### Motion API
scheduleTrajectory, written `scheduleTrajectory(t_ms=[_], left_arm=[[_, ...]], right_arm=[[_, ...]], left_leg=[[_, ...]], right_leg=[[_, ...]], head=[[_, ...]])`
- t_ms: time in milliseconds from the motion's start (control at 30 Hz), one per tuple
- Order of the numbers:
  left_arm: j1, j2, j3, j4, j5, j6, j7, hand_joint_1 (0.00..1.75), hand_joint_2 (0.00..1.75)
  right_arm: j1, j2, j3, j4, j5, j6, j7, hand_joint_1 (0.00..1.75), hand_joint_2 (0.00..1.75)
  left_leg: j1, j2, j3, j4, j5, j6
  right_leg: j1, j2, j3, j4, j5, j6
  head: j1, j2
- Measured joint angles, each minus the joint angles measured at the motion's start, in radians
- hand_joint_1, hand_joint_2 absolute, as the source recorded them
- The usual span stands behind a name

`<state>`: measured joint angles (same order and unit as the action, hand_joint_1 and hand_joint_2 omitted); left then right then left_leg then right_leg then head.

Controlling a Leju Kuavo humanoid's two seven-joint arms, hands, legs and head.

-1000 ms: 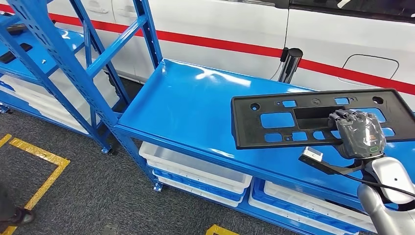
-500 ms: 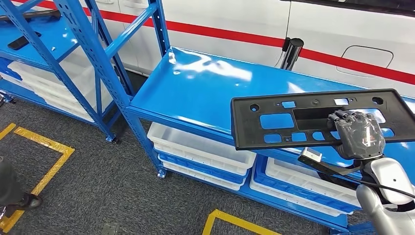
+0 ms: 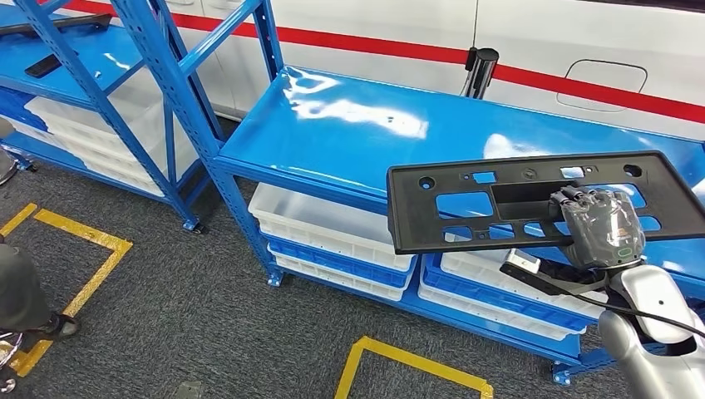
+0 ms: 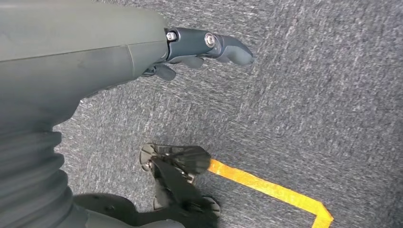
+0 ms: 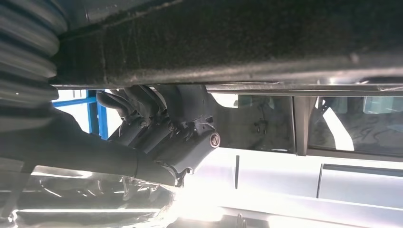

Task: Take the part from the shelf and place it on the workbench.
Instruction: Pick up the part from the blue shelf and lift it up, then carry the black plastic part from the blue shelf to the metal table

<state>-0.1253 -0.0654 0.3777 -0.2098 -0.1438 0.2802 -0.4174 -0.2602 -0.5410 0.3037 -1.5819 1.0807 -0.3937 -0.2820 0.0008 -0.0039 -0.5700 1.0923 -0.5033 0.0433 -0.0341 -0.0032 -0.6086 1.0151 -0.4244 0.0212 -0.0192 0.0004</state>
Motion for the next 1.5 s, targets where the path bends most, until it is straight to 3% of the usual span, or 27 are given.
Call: scheduleTrajectory(t_ms=[67, 167, 233, 300, 333, 367, 400, 433, 500, 567, 600, 667, 733, 800, 833, 867, 900, 933, 1000, 1067, 1100, 1167, 1233, 1300, 1367, 1433, 1500], left_arm=[[-0.002, 0.001, 0.000, -0.001, 0.000, 0.000, 0.000, 0.00, 1.75], [-0.003, 0.001, 0.000, 0.000, 0.000, 0.000, 0.000, 0.00, 1.75], [-0.006, 0.000, 0.000, 0.000, 0.000, 0.000, 0.000, 0.00, 1.75], [-0.007, -0.002, 0.000, 0.000, -0.001, -0.002, 0.001, 0.00, 1.75], [-0.007, -0.002, 0.000, 0.000, -0.001, -0.003, 0.001, 0.00, 1.75], [-0.007, -0.002, 0.000, 0.000, -0.002, -0.004, 0.001, 0.00, 1.75], [-0.007, -0.002, 0.000, 0.000, -0.002, -0.006, 0.002, 0.00, 1.75], [-0.007, -0.003, 0.000, 0.000, -0.003, -0.007, 0.002, 0.00, 1.75], [-0.008, -0.004, 0.000, 0.000, -0.003, -0.008, 0.003, 0.00, 1.75], [-0.009, -0.005, 0.000, 0.000, -0.003, -0.009, 0.004, 0.00, 1.75], [-0.010, -0.005, 0.000, 0.000, -0.003, -0.009, 0.005, 0.00, 1.75], [-0.010, -0.004, 0.000, 0.000, -0.003, -0.009, 0.007, 0.00, 1.75], [-0.008, -0.004, 0.000, 0.000, -0.002, -0.009, 0.010, 0.00, 1.75], [-0.007, -0.004, 0.000, 0.000, 0.000, -0.008, 0.012, 0.00, 1.75], [-0.007, -0.005, 0.000, 0.000, 0.003, -0.007, 0.012, 0.00, 1.75], [-0.006, -0.005, 0.001, 0.000, 0.006, -0.006, 0.011, 0.00, 1.75], [-0.005, -0.005, 0.001, 0.000, 0.010, -0.005, 0.009, 0.00, 1.75], [-0.004, -0.006, 0.002, 0.000, 0.014, -0.004, 0.007, 0.00, 1.75], [-0.004, -0.005, 0.004, 0.000, 0.019, -0.001, 0.000, 0.00, 1.75], [-0.004, -0.004, 0.006, -0.001, 0.020, 0.001, -0.004, 0.00, 1.75], [-0.005, -0.003, 0.007, -0.001, 0.021, 0.001, -0.005, 0.00, 1.75], [-0.004, -0.003, 0.009, -0.001, 0.021, 0.001, -0.006, 0.00, 1.75], [-0.002, -0.004, 0.010, -0.001, 0.021, 0.001, -0.006, 0.00, 1.75], [-0.002, -0.007, 0.011, 0.000, 0.022, 0.001, -0.005, 0.00, 1.75], [-0.001, -0.008, 0.012, 0.000, 0.022, 0.001, -0.004, 0.00, 1.75], [0.000, -0.010, 0.013, 0.000, 0.022, 0.001, -0.004, 0.00, 1.75], [0.001, -0.014, 0.015, 0.000, 0.022, 0.001, -0.003, 0.00, 1.75]], right_arm=[[-0.003, 0.002, 0.000, 0.000, 0.001, 0.000, 0.000, 1.75, 1.75], [-0.005, 0.004, 0.000, 0.000, 0.004, 0.000, 0.000, 1.75, 1.75], [-0.006, 0.004, 0.000, 0.001, 0.007, 0.001, 0.001, 1.75, 1.75], [-0.006, 0.005, 0.000, 0.002, 0.011, 0.001, 0.003, 1.75, 1.75], [-0.005, 0.006, 0.000, 0.003, 0.013, 0.001, 0.004, 1.75, 1.75], [-0.002, 0.008, 0.001, 0.004, 0.016, 0.001, 0.005, 1.75, 1.75], [-0.001, 0.010, 0.001, 0.006, 0.018, 0.001, 0.006, 1.75, 1.75], [0.000, 0.011, 0.001, 0.007, 0.019, 0.001, 0.007, 1.75, 1.75], [-0.004, 0.013, 0.001, 0.008, 0.021, 0.002, 0.009, 1.75, 1.75], [-0.018, 0.017, 0.001, 0.010, 0.023, 0.005, 0.009, 1.75, 1.75], [-0.025, 0.020, 0.001, 0.012, 0.024, 0.007, 0.009, 1.75, 1.75], [-0.034, 0.024, 0.001, 0.019, 0.024, 0.013, 0.009, 1.75, 1.75], [-0.042, 0.027, 0.002, 0.024, 0.017, 0.023, 0.007, 1.75, 1.75], [-0.059, 0.026, 0.002, 0.028, -0.003, 0.039, -0.004, 1.75, 1.75], [-0.071, 0.026, 0.002, 0.032, -0.014, 0.046, -0.012, 1.75, 1.75], [-0.086, 0.026, 0.003, 0.039, -0.024, 0.053, -0.019, 1.75, 1.75], [-0.104, 0.027, 0.005, 0.049, -0.032, 0.058, -0.024, 1.75, 1.75], [-0.122, 0.029, 0.008, 0.061, -0.038, 0.060, -0.028, 1.75, 1.75], [-0.162, 0.036, 0.016, 0.087, -0.045, 0.062, -0.033, 1.75, 1.75], [-0.195, 0.043, 0.022, 0.107, -0.049, 0.061, -0.036, 1.75, 1.75], [-0.206, 0.046, 0.025, 0.115, -0.050, 0.061, -0.037, 1.75, 1.75], [-0.219, 0.051, 0.030, 0.126, -0.050, 0.061, -0.038, 1.75, 1.75], [-0.225, 0.054, 0.036, 0.134, -0.051, 0.059, -0.040, 1.75, 1.75], [-0.235, 0.058, 0.043, 0.146, -0.051, 0.057, -0.040, 1.75, 1.75], [-0.247, 0.064, 0.051, 0.159, -0.048, 0.057, -0.040, 1.75, 1.75], [-0.251, 0.070, 0.058, 0.171, -0.045, 0.057, -0.039, 1.75, 1.75], [-0.254, 0.075, 0.064, 0.180, -0.045, 0.057, -0.039, 1.75, 1.75]], left_leg=[[-0.007, -0.003, 0.054, -0.082, -0.004, 0.009], [-0.013, 0.001, 0.047, -0.107, 0.024, 0.022], [-0.011, 0.005, 0.028, -0.125, 0.057, 0.035], [-0.015, 0.007, -0.002, -0.126, 0.083, 0.041], [-0.017, 0.008, -0.018, -0.126, 0.095, 0.041], [-0.019, 0.008, -0.035, -0.125, 0.107, 0.041], [-0.020, 0.008, -0.052, -0.124, 0.120, 0.040], [-0.021, 0.008, -0.070, -0.123, 0.133, 0.038], [-0.023, 0.008, -0.100, -0.116, 0.156, 0.031], [-0.029, 0.007, -0.119, -0.106, 0.176, 0.023], [-0.031, 0.007, -0.124, -0.103, 0.186, 0.021], [-0.030, 0.005, -0.130, -0.100, 0.196, 0.017], [-0.025, 0.002, -0.147, -0.052, 0.137, 0.003], [-0.015, 0.001, -0.183, 0.076, 0.025, -0.014], [-0.010, 0.001, -0.198, 0.147, -0.015, -0.020], [-0.005, 0.001, -0.205, 0.203, -0.035, -0.024], [-0.002, 0.001, -0.195, 0.225, -0.033, -0.025], [0.000, 0.001, -0.169, 0.211, -0.016, -0.023], [-0.002, -0.002, -0.060, 0.080, 0.019, -0.006], [-0.013, -0.006, 0.042, -0.063, 0.019, 0.017], [-0.018, -0.007, 0.063, -0.096, 0.013, 0.024], [-0.025, -0.006, 0.066, -0.114, 0.015, 0.029], [-0.024, -0.003, 0.059, -0.132, 0.039, 0.037], [-0.020, 0.003, 0.041, -0.150, 0.073, 0.047], [-0.019, 0.007, 0.011, -0.151, 0.098, 0.050], [-0.017, 0.009, -0.021, -0.149, 0.122, 0.044], [-0.012, 0.010, -0.053, -0.143, 0.144, 0.032]], right_leg=[[-0.001, -0.002, -0.004, -0.003, 0.014, 0.013], [0.000, -0.003, -0.014, -0.006, 0.026, 0.032], [0.006, -0.001, -0.044, 0.041, -0.023, 0.023], [0.007, 0.000, -0.081, 0.158, -0.113, 0.006], [0.007, 0.000, -0.092, 0.220, -0.142, 0.006], [0.007, 0.000, -0.093, 0.264, -0.152, 0.012], [0.007, 0.000, -0.078, 0.278, -0.142, 0.021], [0.008, 0.000, -0.049, 0.259, -0.120, 0.032], [0.010, 0.000, 0.055, 0.132, -0.095, 0.041], [0.017, 0.002, 0.138, 0.003, -0.115, 0.029], [0.021, 0.003, 0.153, -0.028, -0.126, 0.022], [0.014, 0.002, 0.142, -0.030, -0.120, 0.006], [0.007, -0.004, 0.129, -0.029, -0.100, -0.013], [0.007, -0.006, 0.106, -0.027, -0.074, -0.025], [0.008, -0.005, 0.092, -0.027, -0.061, -0.026], [0.009, -0.005, 0.076, -0.026, -0.049, -0.025], [0.010, -0.004, 0.061, -0.025, -0.037, -0.024], [0.011, -0.003, 0.048, -0.025, -0.027, -0.022], [0.011, 0.000, 0.027, -0.025, -0.007, -0.017], [0.012, -0.001, 0.015, -0.025, 0.009, -0.006], [0.010, -0.003, 0.012, -0.025, 0.016, 0.000], [0.007, -0.005, 0.006, -0.028, 0.028, 0.013], [0.009, -0.005, -0.005, -0.025, 0.028, 0.020], [0.013, -0.003, -0.039, 0.034, -0.025, 0.011], [0.010, -0.002, -0.082, 0.162, -0.108, 0.003], [0.006, -0.001, -0.091, 0.256, -0.134, 0.019], [-0.002, -0.002, -0.036, 0.216, -0.094, 0.049]], head=[[0.000, 0.000], [-0.001, 0.000], [0.002, 0.000], [0.006, 0.000], [0.007, 0.000], [0.008, 0.000], [0.008, 0.000], [0.008, 0.000], [0.008, 0.000], [0.007, 0.000], [0.005, 0.000], [0.004, 0.000], [0.003, 0.000], [0.002, 0.000], [0.001, 0.000], [0.001, 0.000], [0.001, 0.000], [0.001, 0.000], [0.001, 0.000], [0.001, 0.000], [0.002, 0.000], [0.001, 0.000], [0.001, 0.000], [0.007, 0.000], [0.012, 0.000], [0.013, 0.000], [0.014, 0.000]])
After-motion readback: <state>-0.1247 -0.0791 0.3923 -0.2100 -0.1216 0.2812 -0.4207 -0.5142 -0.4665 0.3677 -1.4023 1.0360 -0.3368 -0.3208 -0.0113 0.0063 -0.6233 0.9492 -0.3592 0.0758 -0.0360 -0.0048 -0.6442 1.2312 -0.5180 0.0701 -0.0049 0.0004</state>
